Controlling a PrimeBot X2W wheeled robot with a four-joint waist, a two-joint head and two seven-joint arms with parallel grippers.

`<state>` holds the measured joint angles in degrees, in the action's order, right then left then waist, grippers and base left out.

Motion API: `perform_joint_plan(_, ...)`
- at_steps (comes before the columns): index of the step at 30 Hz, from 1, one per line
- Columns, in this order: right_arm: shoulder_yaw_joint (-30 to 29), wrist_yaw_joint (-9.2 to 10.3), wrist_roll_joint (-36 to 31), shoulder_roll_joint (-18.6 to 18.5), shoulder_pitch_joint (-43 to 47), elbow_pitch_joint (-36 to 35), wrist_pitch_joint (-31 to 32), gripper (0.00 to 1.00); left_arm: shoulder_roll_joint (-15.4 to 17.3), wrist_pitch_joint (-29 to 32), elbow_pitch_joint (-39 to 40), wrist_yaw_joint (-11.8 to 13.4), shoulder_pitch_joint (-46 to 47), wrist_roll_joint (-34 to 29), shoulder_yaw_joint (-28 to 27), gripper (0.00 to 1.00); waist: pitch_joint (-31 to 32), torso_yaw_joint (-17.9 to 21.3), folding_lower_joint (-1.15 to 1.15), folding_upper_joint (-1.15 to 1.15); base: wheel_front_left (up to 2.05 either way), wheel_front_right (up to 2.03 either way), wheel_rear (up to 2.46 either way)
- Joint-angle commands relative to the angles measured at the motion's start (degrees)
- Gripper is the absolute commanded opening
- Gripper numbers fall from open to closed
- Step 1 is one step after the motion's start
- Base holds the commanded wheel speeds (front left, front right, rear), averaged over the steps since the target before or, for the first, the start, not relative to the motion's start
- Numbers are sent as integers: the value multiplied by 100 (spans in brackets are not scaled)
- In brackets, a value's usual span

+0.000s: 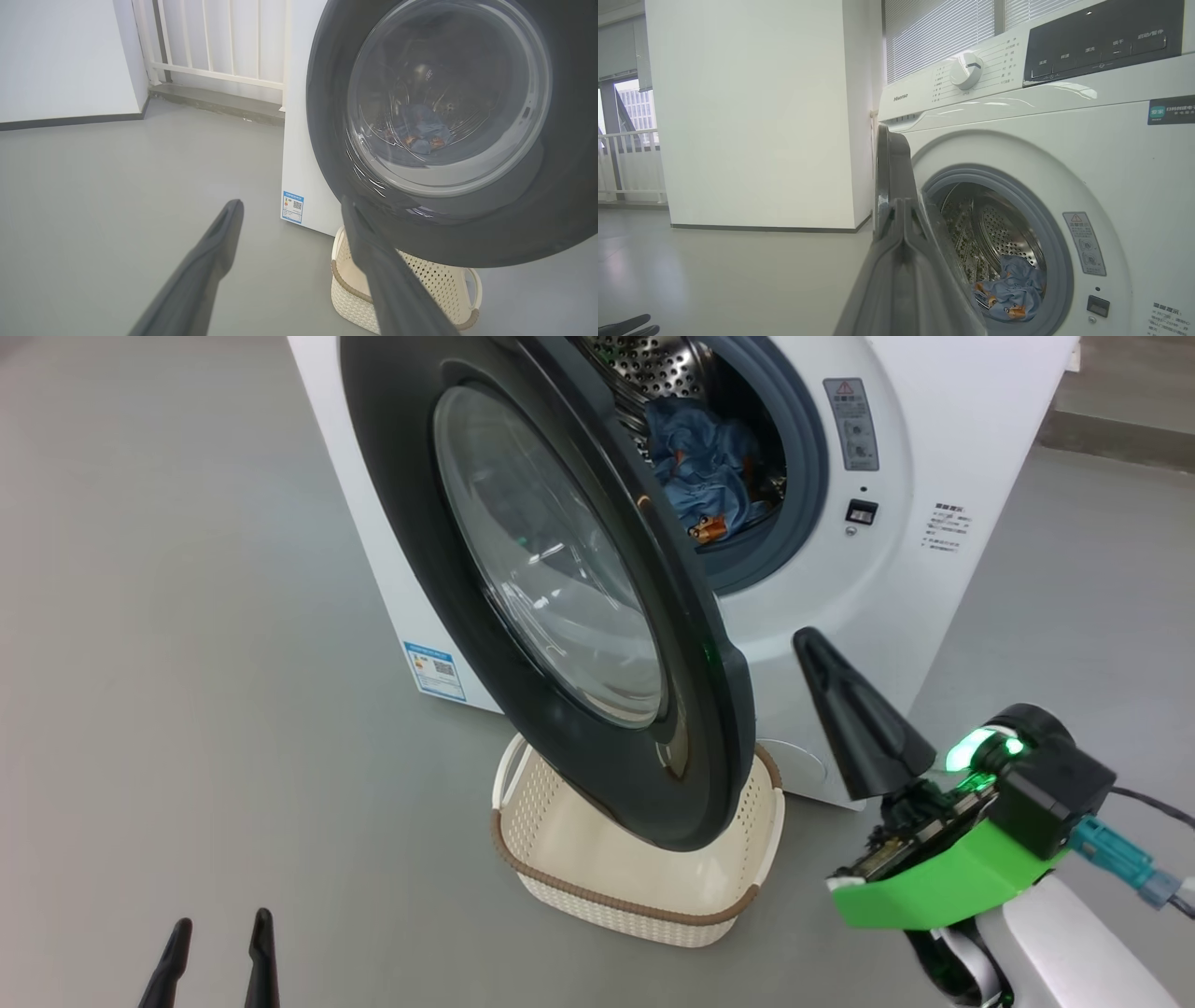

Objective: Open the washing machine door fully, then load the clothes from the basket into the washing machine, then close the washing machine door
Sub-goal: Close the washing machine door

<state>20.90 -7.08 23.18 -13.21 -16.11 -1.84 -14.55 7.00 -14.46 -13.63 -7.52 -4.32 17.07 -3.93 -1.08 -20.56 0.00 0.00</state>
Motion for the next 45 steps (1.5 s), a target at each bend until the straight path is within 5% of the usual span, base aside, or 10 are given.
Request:
perform_joint_plan(1, 264, -41, -5, -18, -193, -261, -45, 0, 50, -53, 172, 3, 233, -4, -179, 100, -1, -58, 0, 0, 0, 0, 0)
perform_joint_plan(22, 1588, -41, 385, 183, -86, 609, -45, 0, -61, -53, 140, 3, 265, 39, -97, 100, -117, -175, 0, 0, 0, 0, 0)
perform_joint_plan(45, 1157, -41, 360, 400, -369, 1612, -45, 0, -164, -53, 140, 3, 473, 144, -48, 100, -528, -379, 0, 0, 0, 0, 0)
